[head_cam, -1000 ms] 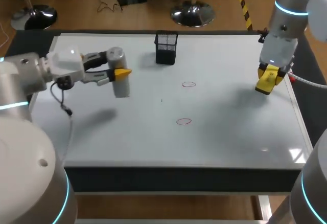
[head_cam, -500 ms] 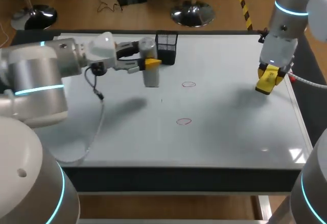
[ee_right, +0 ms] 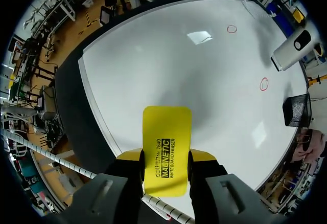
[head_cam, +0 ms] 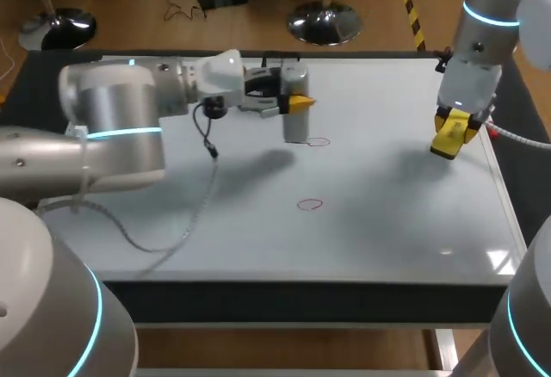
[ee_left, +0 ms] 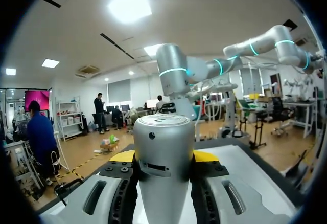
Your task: Pick up the inspection probe, press it on each red-marked spot on the whiteboard one by one, put down the probe, pick up the eraser, and wipe off all the red marks.
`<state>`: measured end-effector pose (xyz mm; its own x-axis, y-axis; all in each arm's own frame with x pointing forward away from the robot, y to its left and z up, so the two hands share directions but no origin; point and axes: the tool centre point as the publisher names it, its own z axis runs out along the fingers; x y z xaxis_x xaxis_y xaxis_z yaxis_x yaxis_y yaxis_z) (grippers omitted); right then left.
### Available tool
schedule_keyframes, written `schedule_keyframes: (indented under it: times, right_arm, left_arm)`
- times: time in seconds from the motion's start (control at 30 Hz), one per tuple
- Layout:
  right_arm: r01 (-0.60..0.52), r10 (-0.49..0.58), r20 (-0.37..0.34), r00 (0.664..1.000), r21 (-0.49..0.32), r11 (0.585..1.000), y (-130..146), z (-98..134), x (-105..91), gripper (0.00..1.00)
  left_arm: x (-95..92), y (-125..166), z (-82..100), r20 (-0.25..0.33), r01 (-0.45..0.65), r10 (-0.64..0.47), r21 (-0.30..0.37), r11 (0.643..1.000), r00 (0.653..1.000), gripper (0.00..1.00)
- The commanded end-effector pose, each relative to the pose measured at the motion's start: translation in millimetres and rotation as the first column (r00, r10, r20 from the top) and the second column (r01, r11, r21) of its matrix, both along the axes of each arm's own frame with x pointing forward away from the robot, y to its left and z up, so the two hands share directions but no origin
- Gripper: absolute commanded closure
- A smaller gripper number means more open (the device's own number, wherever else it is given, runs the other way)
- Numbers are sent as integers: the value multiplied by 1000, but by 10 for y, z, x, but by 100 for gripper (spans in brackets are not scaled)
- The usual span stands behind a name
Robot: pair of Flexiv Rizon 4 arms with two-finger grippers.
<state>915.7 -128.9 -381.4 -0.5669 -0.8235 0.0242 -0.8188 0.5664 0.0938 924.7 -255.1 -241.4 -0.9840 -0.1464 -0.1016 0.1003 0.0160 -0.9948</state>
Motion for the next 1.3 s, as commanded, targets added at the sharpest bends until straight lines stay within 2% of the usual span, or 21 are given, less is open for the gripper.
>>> schedule_keyframes:
  times: [0.03, 0.4, 0.63, 1.3]
  right_arm:
    - [-2, 2, -1, 1000, -2, 1000, -6, 5, 5, 100]
    - [-2, 2, -1, 1000, -2, 1000, -6, 5, 5, 100]
    - [-2, 2, -1, 1000, -2, 1000, -6, 5, 5, 100]
    - [-2, 2, -1, 1000, -2, 1000, -6, 5, 5, 100]
  left_arm:
    - [145, -357, -57, 9, 15, -15, 7, 1000, 1000, 100]
    - [281, -486, -231, -12, 20, -20, -4, 1000, 1000, 100]
    - [328, -465, -311, -30, 12, -12, -13, 1000, 999, 100]
    - [322, -450, -392, -34, 18, -17, 8, 1000, 999, 100]
